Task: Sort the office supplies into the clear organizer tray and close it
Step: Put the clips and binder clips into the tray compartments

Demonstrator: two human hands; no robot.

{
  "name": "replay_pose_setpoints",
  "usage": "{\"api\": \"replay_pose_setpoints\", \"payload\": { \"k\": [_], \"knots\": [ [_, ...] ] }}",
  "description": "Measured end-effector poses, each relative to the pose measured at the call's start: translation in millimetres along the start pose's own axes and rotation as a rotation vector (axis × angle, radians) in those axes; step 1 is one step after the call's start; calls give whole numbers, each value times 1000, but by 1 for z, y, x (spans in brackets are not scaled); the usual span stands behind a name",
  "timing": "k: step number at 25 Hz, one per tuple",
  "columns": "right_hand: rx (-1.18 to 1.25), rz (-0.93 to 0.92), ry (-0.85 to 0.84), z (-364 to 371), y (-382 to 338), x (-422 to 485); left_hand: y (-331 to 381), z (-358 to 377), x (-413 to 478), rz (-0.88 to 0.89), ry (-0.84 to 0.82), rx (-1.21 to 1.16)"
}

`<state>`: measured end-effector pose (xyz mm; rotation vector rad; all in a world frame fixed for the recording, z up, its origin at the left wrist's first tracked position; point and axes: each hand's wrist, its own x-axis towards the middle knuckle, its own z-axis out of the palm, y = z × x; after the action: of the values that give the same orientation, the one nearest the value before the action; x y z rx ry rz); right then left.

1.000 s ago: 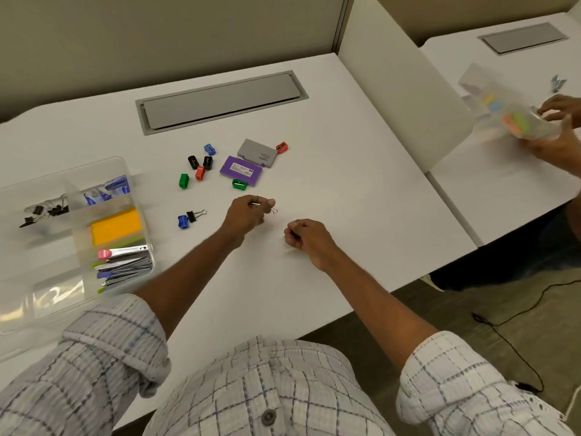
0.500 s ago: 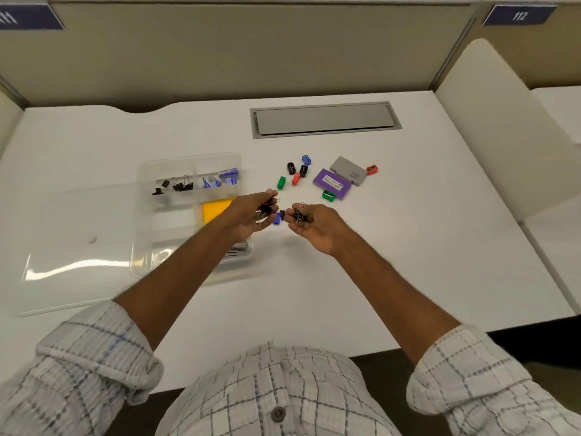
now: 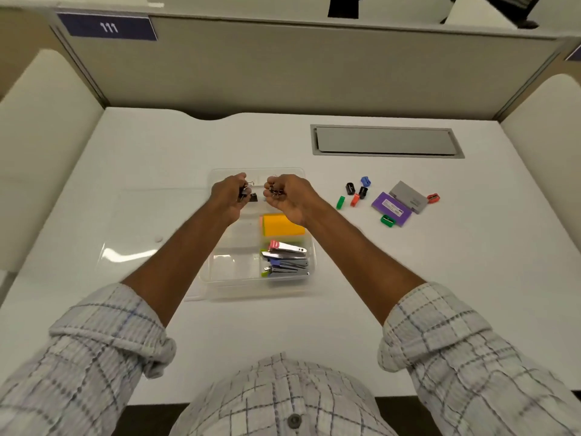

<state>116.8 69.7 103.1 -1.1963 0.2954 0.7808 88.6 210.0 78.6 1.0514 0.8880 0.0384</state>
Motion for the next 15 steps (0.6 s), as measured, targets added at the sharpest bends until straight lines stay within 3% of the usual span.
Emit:
{"api": "replay_pose_setpoints", "payload": {
  "k": [7,15],
  "knots": [
    [-173,-17,18,44,-12,32,27,-16,27,25,51,-11],
    [-518,-268,6,4,-5,29,13,-16,27,126,2,163]
  ]
}}
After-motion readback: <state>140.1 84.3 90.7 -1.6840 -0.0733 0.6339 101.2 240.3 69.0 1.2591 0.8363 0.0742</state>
